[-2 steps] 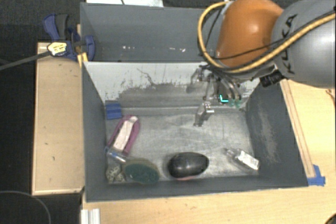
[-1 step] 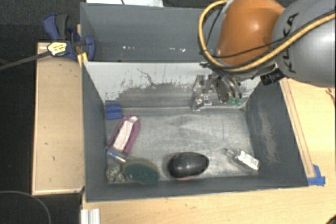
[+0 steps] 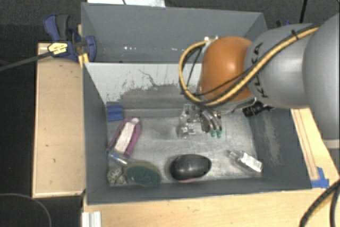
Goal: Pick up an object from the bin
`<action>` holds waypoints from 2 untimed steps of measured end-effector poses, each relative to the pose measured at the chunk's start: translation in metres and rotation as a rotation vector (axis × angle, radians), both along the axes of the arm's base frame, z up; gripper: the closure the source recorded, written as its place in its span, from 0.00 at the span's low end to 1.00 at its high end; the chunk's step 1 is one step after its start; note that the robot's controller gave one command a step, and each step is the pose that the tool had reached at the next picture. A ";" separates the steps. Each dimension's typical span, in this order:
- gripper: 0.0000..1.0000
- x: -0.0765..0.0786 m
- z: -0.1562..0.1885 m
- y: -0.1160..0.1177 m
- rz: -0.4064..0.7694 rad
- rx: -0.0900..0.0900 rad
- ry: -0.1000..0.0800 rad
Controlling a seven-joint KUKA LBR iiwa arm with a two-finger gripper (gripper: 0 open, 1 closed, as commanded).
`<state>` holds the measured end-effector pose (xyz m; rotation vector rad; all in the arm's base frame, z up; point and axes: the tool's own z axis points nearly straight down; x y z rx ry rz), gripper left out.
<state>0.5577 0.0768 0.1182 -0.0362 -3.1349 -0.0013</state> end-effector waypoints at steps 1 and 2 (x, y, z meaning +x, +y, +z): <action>0.00 0.003 0.005 -0.001 -0.004 0.000 -0.009; 0.00 -0.009 0.054 -0.043 0.007 -0.001 -0.014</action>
Offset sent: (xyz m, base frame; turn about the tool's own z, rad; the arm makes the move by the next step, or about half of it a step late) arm 0.0000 0.0000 0.0000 0.0000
